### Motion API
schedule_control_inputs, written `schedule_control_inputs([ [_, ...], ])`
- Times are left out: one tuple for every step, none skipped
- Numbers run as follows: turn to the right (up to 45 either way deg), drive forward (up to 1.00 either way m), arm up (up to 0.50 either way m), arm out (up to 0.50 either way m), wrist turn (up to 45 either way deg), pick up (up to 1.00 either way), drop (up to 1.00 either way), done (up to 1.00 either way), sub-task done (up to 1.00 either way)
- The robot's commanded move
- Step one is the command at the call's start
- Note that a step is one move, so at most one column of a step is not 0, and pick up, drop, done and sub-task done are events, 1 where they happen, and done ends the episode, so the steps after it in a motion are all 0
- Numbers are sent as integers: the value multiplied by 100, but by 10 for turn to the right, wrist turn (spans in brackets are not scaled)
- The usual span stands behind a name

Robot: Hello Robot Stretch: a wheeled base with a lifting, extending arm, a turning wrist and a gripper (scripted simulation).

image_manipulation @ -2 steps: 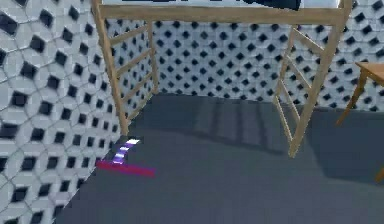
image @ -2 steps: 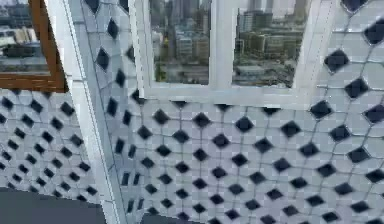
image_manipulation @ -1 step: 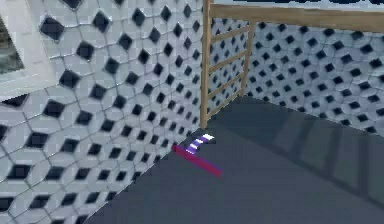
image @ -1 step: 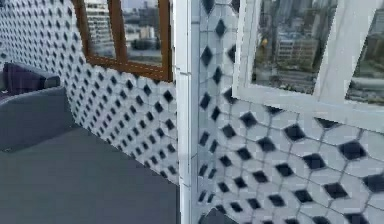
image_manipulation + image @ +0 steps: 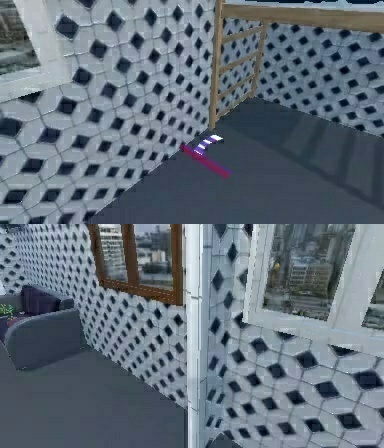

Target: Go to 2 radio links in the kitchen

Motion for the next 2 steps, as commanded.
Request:
schedule_control_inputs([
  [-30, 0, 0, 0, 0, 0, 0, 0, 0],
  [0, 40, 0, 0, 0, 0, 0, 0, 0],
])
